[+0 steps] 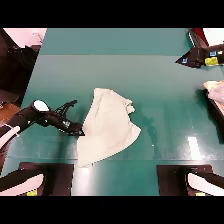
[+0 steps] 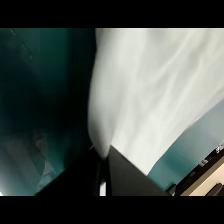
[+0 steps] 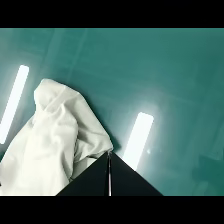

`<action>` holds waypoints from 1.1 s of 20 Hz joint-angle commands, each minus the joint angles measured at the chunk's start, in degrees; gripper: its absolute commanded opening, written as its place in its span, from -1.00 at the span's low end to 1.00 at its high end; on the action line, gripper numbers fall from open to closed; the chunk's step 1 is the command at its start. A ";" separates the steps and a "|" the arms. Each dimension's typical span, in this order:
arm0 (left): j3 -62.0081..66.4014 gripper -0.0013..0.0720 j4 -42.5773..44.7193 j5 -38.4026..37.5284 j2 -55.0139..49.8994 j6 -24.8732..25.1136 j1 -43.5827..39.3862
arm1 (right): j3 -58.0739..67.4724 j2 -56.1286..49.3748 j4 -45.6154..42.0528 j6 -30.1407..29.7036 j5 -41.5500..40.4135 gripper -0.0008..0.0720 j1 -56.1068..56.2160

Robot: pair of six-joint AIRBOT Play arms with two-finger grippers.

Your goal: Fold the shirts.

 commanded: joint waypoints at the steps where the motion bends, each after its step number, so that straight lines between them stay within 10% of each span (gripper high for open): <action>1: 4.39 -0.91 1.49 -3.34 0.07 0.83 0.04 | -0.09 -0.85 0.04 -0.35 -4.09 -0.92 1.99; 4: 15.32 -0.91 8.33 -8.46 0.07 -2.40 0.04 | -0.09 -5.77 0.04 -1.31 -5.57 -0.83 6.84; 6: 22.62 -0.91 12.52 -12.04 0.07 -3.48 0.04 | -0.09 -11.04 0.07 -1.57 -5.97 0.34 10.60; 7: 25.83 -0.90 14.56 -13.35 0.07 -3.65 0.04 | -0.07 -14.03 0.09 -1.60 -6.69 0.47 12.50; 22: 33.73 -0.90 20.50 -13.73 0.07 -6.34 0.04 | 28.59 -52.87 1.53 -1.25 -1.03 0.39 24.52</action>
